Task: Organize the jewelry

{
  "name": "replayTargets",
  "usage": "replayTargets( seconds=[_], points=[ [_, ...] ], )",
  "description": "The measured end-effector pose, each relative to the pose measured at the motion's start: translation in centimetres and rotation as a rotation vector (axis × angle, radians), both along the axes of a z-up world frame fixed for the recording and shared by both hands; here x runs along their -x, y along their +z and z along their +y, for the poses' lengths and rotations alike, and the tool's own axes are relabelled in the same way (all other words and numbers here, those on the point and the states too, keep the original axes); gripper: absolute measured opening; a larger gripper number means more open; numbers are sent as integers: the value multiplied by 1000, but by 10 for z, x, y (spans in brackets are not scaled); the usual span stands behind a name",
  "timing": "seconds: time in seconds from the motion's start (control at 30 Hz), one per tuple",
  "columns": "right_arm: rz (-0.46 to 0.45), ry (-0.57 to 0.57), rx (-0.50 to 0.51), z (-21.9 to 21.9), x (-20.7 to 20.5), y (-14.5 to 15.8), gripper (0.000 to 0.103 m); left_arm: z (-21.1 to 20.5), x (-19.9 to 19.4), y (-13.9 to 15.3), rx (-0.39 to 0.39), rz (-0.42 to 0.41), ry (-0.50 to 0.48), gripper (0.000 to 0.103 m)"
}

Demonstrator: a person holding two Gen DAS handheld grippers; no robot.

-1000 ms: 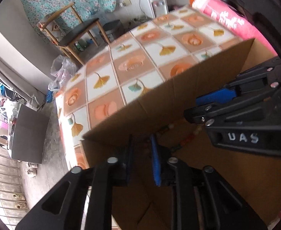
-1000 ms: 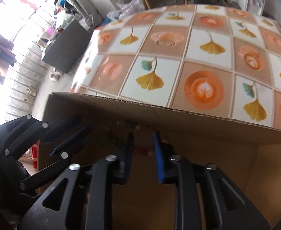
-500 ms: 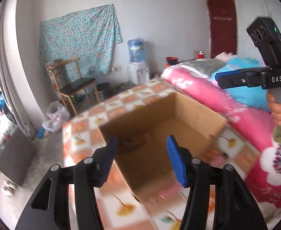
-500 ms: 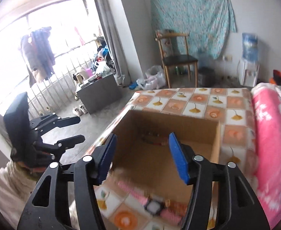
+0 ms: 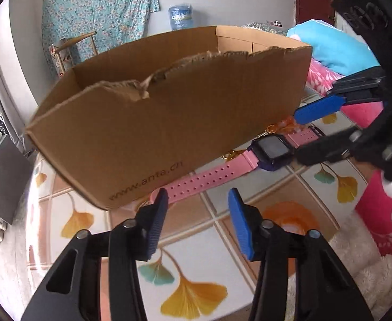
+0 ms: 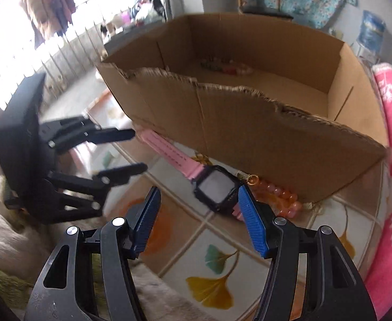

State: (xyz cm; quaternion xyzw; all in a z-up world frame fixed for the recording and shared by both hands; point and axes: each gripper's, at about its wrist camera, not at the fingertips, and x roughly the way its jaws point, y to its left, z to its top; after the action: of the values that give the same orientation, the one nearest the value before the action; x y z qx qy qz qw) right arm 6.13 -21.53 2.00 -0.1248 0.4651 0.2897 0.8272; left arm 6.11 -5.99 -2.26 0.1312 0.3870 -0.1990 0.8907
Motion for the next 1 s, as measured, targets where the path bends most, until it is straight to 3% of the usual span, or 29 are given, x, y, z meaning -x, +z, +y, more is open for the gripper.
replayTargets(
  seconds=[0.13, 0.4, 0.53, 0.7, 0.83, 1.0],
  points=[
    [-12, 64, 90, 15, -6, -7, 58, -8, -8, -13, -22, 6, -4, 36],
    [-41, 184, 238, 38, -18, -20, 57, -4, -11, -18, -7, 1, -11, 34],
    [-39, 205, 257, 44, -24, -17, 48, -1, -8, -18, -1, -2, -17, 34],
    [-49, 227, 284, 51, -32, -14, 47, 6, -2, -19, 7, -14, -32, 34],
    [-26, 233, 248, 43, -15, -4, 47, 10, 5, -18, 11, -13, -59, 34],
    [47, 240, 197, 35, -17, 4, 47, 0, 23, -18, -74, -60, -132, 35]
  ],
)
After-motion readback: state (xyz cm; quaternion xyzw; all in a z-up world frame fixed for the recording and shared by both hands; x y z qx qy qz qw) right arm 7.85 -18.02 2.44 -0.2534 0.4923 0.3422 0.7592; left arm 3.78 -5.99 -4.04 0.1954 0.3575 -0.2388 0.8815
